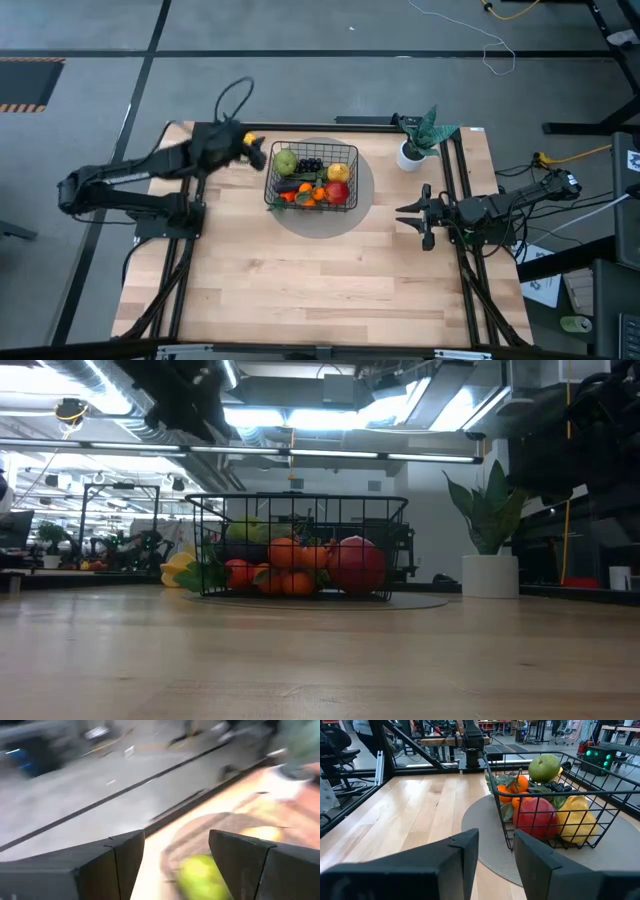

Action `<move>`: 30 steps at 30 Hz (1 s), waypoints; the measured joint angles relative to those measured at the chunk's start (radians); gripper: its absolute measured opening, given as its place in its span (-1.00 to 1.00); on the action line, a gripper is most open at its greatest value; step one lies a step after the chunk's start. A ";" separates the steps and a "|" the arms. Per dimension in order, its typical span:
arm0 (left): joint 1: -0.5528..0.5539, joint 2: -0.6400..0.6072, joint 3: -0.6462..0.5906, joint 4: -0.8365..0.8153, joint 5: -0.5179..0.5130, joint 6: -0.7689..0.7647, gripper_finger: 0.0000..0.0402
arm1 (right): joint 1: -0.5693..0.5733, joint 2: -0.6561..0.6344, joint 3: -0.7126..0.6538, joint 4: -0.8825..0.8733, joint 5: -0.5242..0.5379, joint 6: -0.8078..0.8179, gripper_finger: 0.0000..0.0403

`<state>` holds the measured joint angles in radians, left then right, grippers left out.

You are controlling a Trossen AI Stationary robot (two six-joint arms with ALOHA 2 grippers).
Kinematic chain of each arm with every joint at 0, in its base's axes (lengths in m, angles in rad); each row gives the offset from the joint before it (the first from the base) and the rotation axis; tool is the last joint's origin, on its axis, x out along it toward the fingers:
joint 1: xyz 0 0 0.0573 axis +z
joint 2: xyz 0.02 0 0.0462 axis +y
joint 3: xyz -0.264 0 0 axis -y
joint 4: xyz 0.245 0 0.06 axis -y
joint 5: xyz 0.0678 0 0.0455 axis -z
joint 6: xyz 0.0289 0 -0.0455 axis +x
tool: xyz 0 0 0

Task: Build produce basket
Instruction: Put the yellow starfruit into the wire basket

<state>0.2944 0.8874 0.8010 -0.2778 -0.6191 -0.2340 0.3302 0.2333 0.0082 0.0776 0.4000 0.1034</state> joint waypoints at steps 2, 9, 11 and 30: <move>0.081 0.068 0.080 -0.145 -0.002 -0.024 0.06 | 0.000 0.000 0.000 0.000 0.000 0.000 -0.40; 0.383 0.312 0.245 -0.529 0.220 -0.057 0.06 | 0.000 0.000 0.000 0.000 0.000 0.001 -0.40; 0.454 0.369 0.256 -0.552 0.315 -0.032 0.06 | 0.000 0.000 0.000 0.000 0.001 0.001 -0.40; 0.739 0.678 0.298 -0.482 0.486 -0.135 0.06 | 0.000 0.000 0.000 -0.002 0.000 0.000 -0.40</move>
<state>1.0334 1.5650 1.0992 -0.7601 -0.1332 -0.3692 0.3305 0.2333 0.0086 0.0760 0.4004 0.1036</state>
